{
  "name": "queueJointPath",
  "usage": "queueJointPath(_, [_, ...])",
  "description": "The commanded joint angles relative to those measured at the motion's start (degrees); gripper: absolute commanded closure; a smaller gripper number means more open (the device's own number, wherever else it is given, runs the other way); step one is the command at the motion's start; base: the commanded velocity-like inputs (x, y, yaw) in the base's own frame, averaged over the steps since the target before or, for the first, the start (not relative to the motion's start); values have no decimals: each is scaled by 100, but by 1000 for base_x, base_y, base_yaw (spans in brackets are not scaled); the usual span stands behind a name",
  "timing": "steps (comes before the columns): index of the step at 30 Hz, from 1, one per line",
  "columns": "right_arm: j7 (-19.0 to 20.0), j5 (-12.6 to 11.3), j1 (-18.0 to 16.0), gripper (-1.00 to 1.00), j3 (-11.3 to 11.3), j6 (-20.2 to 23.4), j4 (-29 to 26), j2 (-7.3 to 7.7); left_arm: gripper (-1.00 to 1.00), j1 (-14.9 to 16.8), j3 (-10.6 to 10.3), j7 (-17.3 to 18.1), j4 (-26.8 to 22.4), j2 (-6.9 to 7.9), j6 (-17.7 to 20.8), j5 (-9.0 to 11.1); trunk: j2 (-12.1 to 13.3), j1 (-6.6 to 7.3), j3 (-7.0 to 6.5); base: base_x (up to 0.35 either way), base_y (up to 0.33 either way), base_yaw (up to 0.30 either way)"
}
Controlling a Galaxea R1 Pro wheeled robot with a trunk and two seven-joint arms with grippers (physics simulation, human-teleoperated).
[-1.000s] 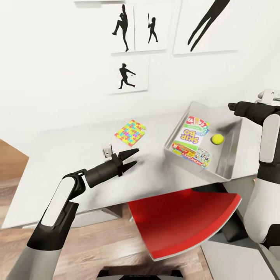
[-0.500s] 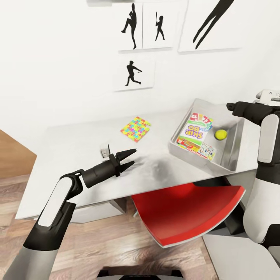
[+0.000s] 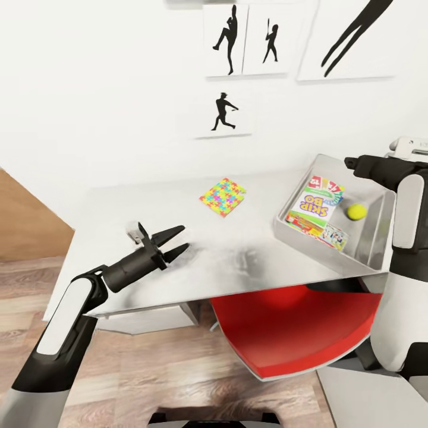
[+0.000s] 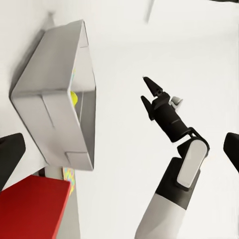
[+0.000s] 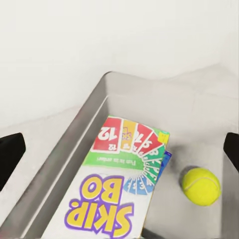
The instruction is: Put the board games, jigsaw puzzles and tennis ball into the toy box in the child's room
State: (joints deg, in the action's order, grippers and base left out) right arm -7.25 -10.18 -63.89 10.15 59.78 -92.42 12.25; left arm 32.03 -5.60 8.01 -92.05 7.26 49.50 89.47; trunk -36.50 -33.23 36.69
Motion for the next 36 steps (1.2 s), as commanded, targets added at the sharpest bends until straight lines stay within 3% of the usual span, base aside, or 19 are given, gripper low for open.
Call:
queueJointPath(1, [-55,-63,-3,-100,-1,22,-5,3,-100,5,-4,35,3,3,7,-25,-6,-2,5,-2,2,255])
queueJointPath(16, [-52,-55,-47,-100,-17,22,128,-57,-100,-156,316,244,3,140,15,-26,-6,-2,5,-1,1,283])
queueJointPath(27, [-49,-49,-47,-100,-19,22,229,-85,-100,-185,360,256,3,158,14,-26,-6,-2,5,3,0,275])
queueJointPath(36, [-48,-53,-37,-100,-10,22,308,-84,-100,-187,365,261,3,161,16,-26,-6,-2,5,138,46,93])
